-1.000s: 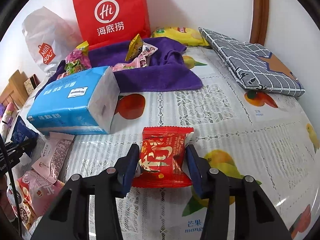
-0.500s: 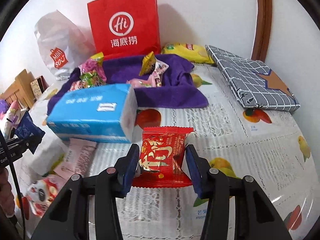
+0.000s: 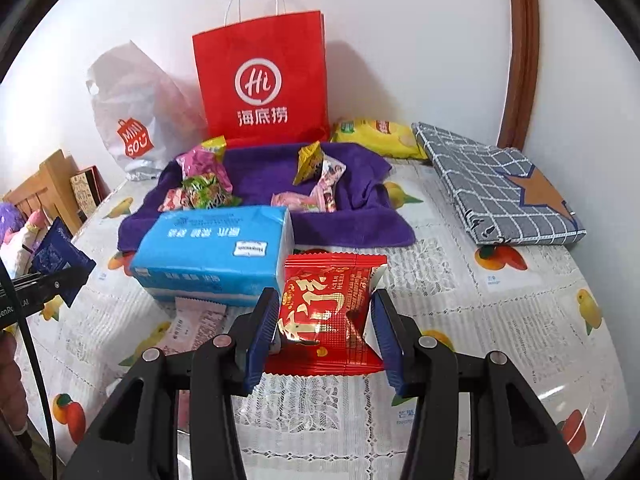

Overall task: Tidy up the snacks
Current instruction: 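Carry both held packets up and over the purple towel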

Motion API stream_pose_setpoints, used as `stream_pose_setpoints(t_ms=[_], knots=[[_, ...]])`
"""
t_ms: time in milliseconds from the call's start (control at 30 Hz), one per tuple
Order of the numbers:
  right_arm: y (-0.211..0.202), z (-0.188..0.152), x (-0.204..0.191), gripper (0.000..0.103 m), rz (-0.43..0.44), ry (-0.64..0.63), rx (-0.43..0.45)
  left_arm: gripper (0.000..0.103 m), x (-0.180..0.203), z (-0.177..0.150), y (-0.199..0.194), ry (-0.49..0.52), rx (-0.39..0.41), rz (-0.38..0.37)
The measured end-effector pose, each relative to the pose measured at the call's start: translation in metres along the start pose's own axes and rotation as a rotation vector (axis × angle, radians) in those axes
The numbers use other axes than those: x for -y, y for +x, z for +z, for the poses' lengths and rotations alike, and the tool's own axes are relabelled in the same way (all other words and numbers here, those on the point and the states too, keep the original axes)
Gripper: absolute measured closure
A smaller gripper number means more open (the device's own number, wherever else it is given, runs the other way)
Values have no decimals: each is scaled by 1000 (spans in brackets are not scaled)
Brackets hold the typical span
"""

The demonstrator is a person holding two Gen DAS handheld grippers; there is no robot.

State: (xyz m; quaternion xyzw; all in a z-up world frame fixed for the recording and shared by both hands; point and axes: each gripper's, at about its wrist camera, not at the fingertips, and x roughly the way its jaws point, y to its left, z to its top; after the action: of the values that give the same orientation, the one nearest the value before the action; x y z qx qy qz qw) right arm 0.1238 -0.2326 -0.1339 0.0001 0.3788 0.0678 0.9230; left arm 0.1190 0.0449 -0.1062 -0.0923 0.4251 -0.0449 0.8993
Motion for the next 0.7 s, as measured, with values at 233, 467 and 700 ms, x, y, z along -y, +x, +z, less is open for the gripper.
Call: stream_pose_setpoints(t_ms=[233,467,700], knots=[[-15,17,1,55,-18,-5,44,88,15,17,-11,13,11,-20],[-22,40,6,55,-24,6,82,88,29,41,-17,34,30,-39],[-20,67,4,55,-30,3,106,88,40,72,-19,53,72,-44]])
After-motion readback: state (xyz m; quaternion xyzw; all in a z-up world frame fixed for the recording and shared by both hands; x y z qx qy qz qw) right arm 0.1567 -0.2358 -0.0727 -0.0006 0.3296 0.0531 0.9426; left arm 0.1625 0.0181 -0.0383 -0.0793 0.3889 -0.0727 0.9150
